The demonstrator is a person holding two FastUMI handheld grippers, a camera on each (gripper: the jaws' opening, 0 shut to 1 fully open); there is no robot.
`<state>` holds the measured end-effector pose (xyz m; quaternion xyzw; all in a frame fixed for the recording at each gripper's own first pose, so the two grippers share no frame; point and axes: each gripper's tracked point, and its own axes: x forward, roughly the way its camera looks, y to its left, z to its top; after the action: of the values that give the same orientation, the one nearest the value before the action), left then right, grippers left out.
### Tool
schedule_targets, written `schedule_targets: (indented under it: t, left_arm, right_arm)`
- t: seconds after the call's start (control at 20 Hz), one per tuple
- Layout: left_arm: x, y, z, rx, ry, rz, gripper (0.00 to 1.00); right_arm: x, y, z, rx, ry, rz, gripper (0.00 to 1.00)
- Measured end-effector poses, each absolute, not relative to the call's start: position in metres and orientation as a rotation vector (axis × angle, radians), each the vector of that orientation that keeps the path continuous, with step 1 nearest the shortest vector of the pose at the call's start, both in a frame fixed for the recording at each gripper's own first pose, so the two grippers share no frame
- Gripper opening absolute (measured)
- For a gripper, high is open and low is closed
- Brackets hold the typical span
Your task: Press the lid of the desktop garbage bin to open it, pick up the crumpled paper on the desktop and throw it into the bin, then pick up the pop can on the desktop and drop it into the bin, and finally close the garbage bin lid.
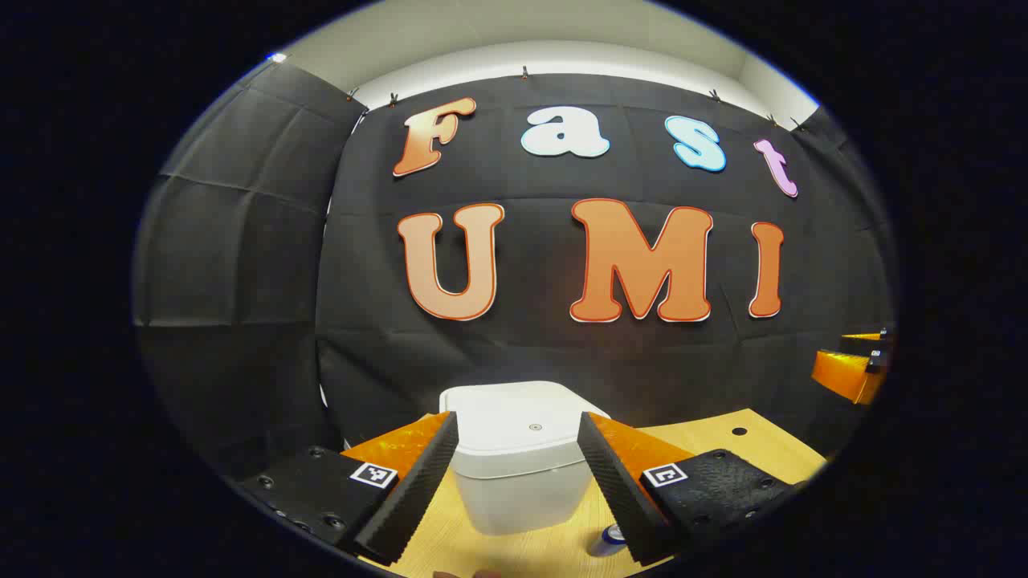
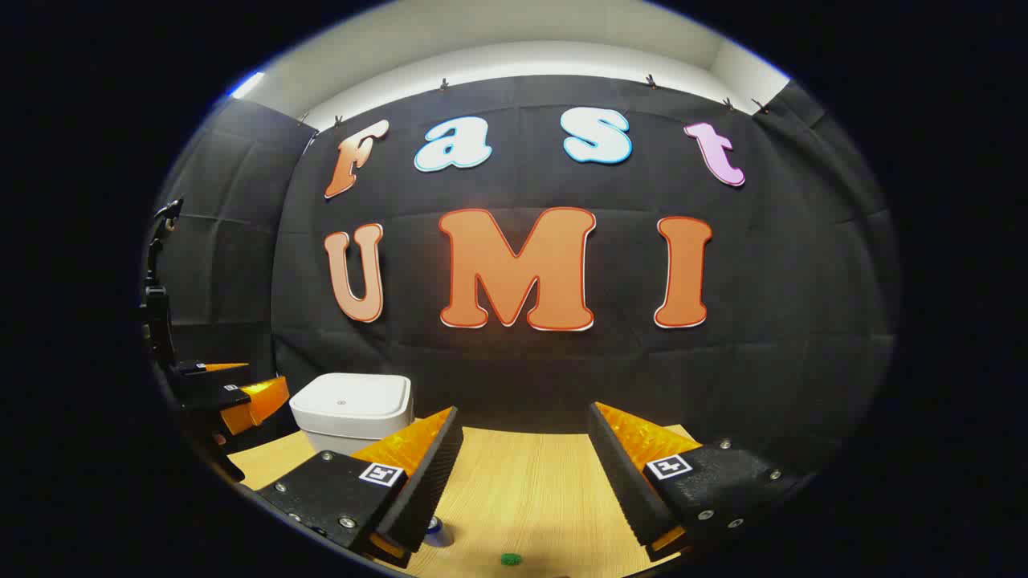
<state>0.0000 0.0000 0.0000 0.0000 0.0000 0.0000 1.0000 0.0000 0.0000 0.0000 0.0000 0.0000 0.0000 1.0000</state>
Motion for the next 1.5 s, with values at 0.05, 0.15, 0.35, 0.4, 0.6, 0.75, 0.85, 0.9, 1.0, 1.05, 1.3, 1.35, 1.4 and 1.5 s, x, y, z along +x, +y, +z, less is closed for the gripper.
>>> schedule_targets:
  t: [0.05,0.15,0.35,0.4,0.6,0.75,0.85,0.9,1.0,1.05,1.3,1.35,1.4,1.5]
  left_arm:
    - [0.003,-0.004,0.001,0.004,-0.001,-0.016,0.95]
    - [0.006,-0.013,0.007,0.014,-0.012,-0.061,0.95]
    - [0.020,-0.029,0.006,0.076,0.009,-0.129,0.99]
    - [0.023,-0.036,0.006,0.071,0.011,-0.158,0.95]
    - [0.032,-0.047,-0.011,0.037,0.062,-0.208,0.95]
    - [0.039,-0.045,-0.018,0.004,0.076,-0.207,0.95]
    - [0.044,-0.040,-0.018,0.005,0.076,-0.196,0.95]
    - [0.047,-0.037,-0.017,0.006,0.069,-0.191,0.95]
    - [0.050,-0.031,-0.011,0.004,0.059,-0.184,0.95]
    - [0.050,-0.031,-0.011,-0.003,0.056,-0.184,0.95]
    - [0.053,-0.029,-0.009,-0.020,0.046,-0.183,0.95]
    - [0.053,-0.029,-0.009,-0.018,0.047,-0.184,0.95]
    - [0.053,-0.029,-0.008,-0.017,0.047,-0.184,0.95]
    - [0.054,-0.029,-0.009,-0.011,0.050,-0.181,0.95]
  right_arm:
    - [0.001,0.000,0.001,-0.006,-0.003,-0.002,0.94]
    - [0.004,-0.002,0.004,-0.013,-0.016,-0.017,0.94]
    - [0.012,0.001,0.006,0.019,-0.028,-0.032,0.94]
    - [0.014,0.003,0.007,0.030,-0.034,-0.030,0.94]
    - [0.024,0.002,0.000,0.042,-0.017,-0.054,0.94]
    - [0.028,0.006,-0.009,0.031,0.014,-0.049,0.94]
    - [0.029,0.015,-0.007,0.040,0.005,-0.015,0.94]
    - [0.030,0.021,-0.005,0.048,0.001,0.003,0.94]
    - [0.032,0.016,-0.004,0.038,0.000,-0.009,0.94]
    - [0.034,0.017,-0.004,0.032,0.001,-0.010,0.94]
    - [0.034,0.031,-0.004,0.030,0.002,0.045,0.94]
    - [0.034,0.031,-0.004,0.029,-0.001,0.051,0.94]
    - [0.034,0.031,-0.004,0.026,-0.001,0.049,0.94]
    - [0.035,0.032,-0.004,0.026,0.004,0.052,0.94]
